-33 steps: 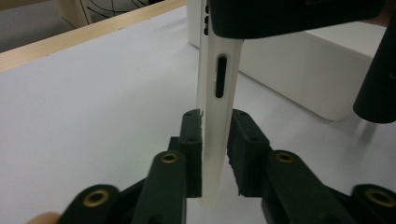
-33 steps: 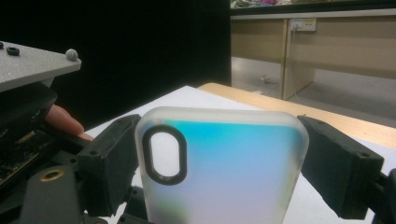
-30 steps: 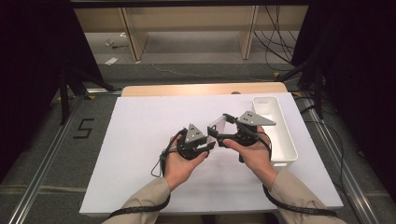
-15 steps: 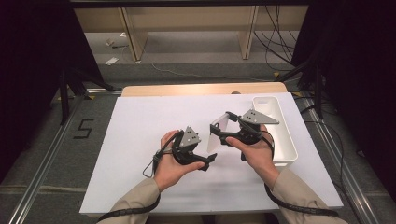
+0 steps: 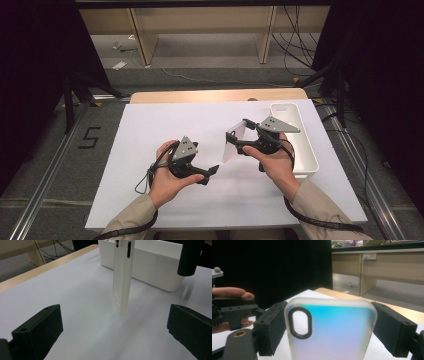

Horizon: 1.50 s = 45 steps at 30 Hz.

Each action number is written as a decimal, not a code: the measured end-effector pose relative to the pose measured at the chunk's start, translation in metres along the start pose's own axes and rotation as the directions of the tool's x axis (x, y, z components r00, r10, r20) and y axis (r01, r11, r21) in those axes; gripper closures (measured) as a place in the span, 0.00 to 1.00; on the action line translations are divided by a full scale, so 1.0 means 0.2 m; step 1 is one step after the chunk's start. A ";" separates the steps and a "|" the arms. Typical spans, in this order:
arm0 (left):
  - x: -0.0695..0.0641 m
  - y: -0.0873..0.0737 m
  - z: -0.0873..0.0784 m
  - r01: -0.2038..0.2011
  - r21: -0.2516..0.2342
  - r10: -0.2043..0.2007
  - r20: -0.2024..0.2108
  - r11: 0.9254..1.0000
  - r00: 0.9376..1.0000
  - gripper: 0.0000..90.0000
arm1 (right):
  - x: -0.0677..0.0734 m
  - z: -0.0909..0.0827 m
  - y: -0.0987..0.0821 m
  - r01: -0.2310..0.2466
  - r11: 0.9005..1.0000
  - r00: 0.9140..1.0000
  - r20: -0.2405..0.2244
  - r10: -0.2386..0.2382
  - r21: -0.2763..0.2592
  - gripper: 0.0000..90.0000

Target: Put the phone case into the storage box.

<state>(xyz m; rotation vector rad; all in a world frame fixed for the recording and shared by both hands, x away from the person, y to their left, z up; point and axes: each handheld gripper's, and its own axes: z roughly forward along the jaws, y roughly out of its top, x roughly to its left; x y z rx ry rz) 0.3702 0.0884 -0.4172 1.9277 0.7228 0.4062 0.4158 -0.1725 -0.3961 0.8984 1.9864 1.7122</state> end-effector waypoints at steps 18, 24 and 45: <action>0.12 -0.09 -0.16 0.039 -0.026 -0.041 -0.061 0.999 0.997 0.00 | -0.01 -0.01 0.01 -0.004 1.000 1.000 0.001 0.004 -0.001 0.20; 0.15 -0.13 -0.20 0.038 -0.018 -0.039 -0.078 0.999 0.996 0.00 | -0.02 -0.01 0.01 -0.007 1.000 1.000 0.004 0.007 -0.001 0.20; 0.25 -0.22 -0.25 0.047 -0.012 -0.048 -0.118 0.999 0.992 0.00 | -0.07 -0.07 0.08 -0.016 0.999 0.999 0.039 0.018 -0.039 0.20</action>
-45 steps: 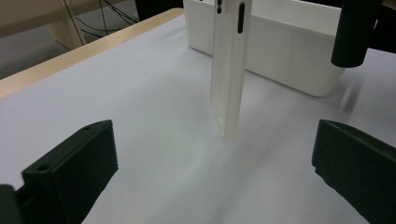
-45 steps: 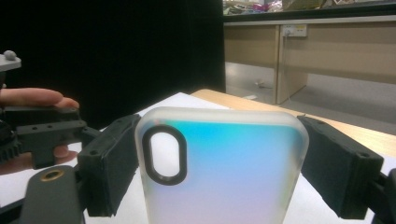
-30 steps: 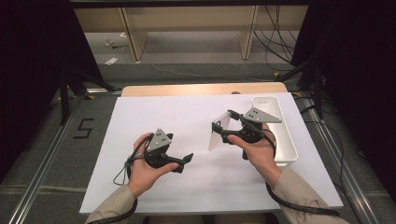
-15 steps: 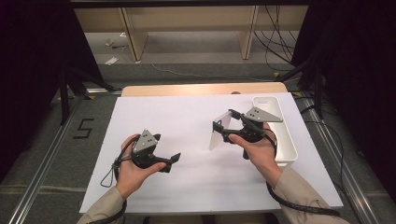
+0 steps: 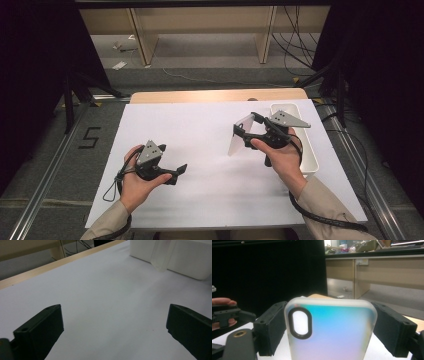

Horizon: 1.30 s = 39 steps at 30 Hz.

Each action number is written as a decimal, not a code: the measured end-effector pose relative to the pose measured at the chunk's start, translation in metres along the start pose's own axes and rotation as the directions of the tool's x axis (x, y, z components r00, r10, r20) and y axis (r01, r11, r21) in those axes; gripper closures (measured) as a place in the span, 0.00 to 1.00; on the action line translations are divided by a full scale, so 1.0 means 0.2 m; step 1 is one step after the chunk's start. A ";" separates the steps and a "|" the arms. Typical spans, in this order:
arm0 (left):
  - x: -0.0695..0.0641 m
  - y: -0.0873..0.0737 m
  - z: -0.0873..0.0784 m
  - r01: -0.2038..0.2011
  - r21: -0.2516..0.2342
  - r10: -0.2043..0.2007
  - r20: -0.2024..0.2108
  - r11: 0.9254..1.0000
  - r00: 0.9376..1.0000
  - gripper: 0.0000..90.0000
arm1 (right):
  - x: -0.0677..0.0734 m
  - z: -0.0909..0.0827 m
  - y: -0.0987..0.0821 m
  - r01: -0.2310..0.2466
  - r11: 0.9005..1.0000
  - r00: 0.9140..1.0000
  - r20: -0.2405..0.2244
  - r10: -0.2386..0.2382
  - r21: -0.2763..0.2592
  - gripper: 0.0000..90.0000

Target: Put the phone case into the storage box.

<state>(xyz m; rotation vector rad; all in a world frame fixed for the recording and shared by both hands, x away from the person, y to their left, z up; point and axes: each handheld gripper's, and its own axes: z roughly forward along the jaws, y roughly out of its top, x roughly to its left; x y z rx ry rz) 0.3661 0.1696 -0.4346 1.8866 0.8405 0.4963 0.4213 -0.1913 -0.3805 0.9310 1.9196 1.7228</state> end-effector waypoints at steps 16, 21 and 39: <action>0.00 -0.01 0.00 0.002 0.007 -0.002 -0.001 1.000 1.000 0.01 | -0.10 -0.07 0.07 0.001 0.999 0.997 0.071 0.001 -0.035 0.20; 0.00 0.00 0.00 0.000 0.005 0.000 0.000 1.000 1.000 0.01 | -0.11 -0.09 0.09 0.008 0.999 0.996 0.086 -0.005 -0.037 0.20; 0.00 0.00 0.00 -0.002 0.005 0.002 -0.001 1.000 1.000 0.01 | -0.19 -0.14 0.13 0.013 0.998 0.988 0.156 -0.004 -0.058 0.20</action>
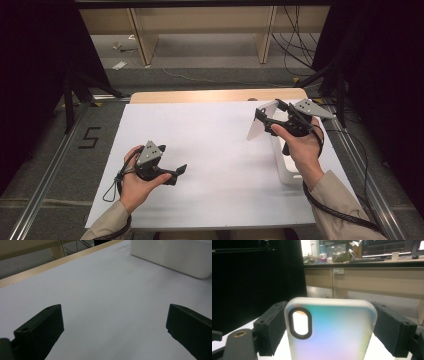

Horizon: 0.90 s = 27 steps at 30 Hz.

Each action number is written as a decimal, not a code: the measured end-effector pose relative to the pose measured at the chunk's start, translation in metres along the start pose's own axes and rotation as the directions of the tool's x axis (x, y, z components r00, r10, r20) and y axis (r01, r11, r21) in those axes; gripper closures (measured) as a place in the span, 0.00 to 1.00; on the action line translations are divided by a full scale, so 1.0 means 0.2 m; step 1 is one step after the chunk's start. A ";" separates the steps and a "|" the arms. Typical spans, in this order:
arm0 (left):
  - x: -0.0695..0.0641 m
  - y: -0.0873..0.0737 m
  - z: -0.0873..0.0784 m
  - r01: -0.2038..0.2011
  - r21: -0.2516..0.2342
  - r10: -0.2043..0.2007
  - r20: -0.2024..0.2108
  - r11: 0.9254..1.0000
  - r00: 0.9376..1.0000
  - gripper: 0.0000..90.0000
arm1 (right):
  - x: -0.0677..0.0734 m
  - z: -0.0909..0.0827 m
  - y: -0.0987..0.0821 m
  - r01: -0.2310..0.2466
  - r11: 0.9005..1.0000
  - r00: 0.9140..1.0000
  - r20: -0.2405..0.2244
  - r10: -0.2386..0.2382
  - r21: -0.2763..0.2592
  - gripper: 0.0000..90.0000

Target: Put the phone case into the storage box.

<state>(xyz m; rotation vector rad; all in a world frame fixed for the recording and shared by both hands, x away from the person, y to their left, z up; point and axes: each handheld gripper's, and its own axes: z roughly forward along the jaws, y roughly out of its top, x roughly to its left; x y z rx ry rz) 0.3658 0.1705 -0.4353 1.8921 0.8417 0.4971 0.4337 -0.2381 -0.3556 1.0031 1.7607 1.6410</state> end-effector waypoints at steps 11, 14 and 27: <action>0.00 0.00 0.00 0.001 -0.002 -0.001 -0.002 1.000 1.000 0.01 | -0.04 -0.02 0.01 -0.004 1.000 0.999 0.034 0.004 0.000 0.20; 0.00 0.00 0.00 0.000 -0.002 0.000 -0.005 1.000 1.000 0.01 | -0.05 -0.02 0.02 -0.009 1.000 0.999 0.047 0.010 -0.002 0.20; 0.00 0.00 0.00 0.001 -0.001 -0.001 -0.003 1.000 1.000 0.01 | -0.10 -0.06 0.04 -0.020 1.000 0.996 0.087 0.021 -0.020 0.20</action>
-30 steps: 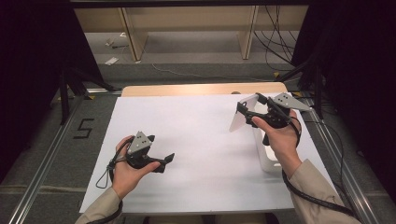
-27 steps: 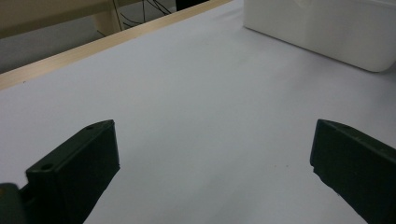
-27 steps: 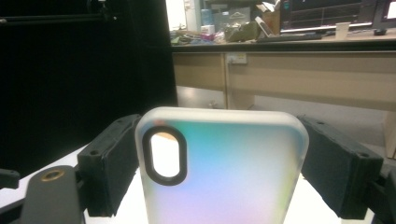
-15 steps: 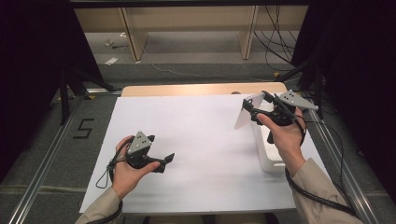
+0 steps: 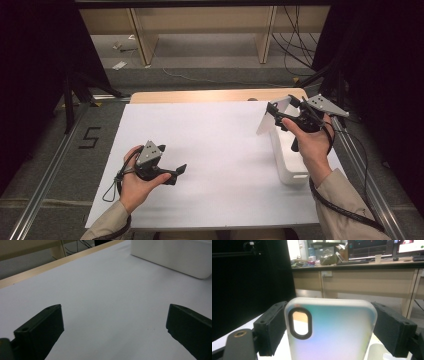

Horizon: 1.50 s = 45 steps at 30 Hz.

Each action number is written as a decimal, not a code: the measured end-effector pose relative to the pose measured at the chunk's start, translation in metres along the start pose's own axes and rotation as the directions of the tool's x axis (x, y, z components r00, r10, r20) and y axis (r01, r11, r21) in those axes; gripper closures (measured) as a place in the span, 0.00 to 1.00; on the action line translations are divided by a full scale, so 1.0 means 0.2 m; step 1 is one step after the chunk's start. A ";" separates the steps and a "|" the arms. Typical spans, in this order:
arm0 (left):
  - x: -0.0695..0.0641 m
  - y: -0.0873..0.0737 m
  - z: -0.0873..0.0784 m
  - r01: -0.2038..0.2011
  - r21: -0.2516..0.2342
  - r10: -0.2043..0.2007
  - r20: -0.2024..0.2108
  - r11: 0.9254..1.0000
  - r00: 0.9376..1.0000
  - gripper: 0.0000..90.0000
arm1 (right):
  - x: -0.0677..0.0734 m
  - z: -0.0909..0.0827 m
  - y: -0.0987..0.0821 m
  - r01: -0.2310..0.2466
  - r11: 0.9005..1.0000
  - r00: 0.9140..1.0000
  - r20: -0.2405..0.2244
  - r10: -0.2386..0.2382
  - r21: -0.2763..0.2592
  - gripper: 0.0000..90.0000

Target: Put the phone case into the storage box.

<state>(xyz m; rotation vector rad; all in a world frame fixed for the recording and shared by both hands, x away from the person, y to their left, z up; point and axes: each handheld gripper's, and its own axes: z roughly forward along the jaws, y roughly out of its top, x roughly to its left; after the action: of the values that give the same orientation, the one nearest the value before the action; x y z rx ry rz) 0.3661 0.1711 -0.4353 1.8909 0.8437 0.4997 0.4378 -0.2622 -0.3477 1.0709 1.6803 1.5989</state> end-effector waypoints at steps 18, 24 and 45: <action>0.00 0.00 0.00 0.002 0.002 -0.002 0.001 1.000 1.000 0.01 | -0.05 -0.02 0.02 -0.003 1.000 0.999 0.044 0.003 -0.013 0.20; 0.00 0.00 0.00 0.002 0.001 -0.002 0.000 1.000 1.000 0.01 | -0.07 -0.03 0.02 -0.005 1.000 0.998 0.057 0.006 -0.014 0.20; 0.00 0.00 0.00 0.003 0.002 -0.003 -0.001 1.000 1.000 0.01 | -0.13 -0.05 0.03 -0.011 1.000 0.994 0.108 0.013 -0.018 0.20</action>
<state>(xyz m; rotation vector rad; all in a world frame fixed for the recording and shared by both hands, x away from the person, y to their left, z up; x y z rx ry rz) 0.3665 0.1715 -0.4361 1.8913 0.8478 0.4981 0.4431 -0.2907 -0.3435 1.1401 1.5889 1.5324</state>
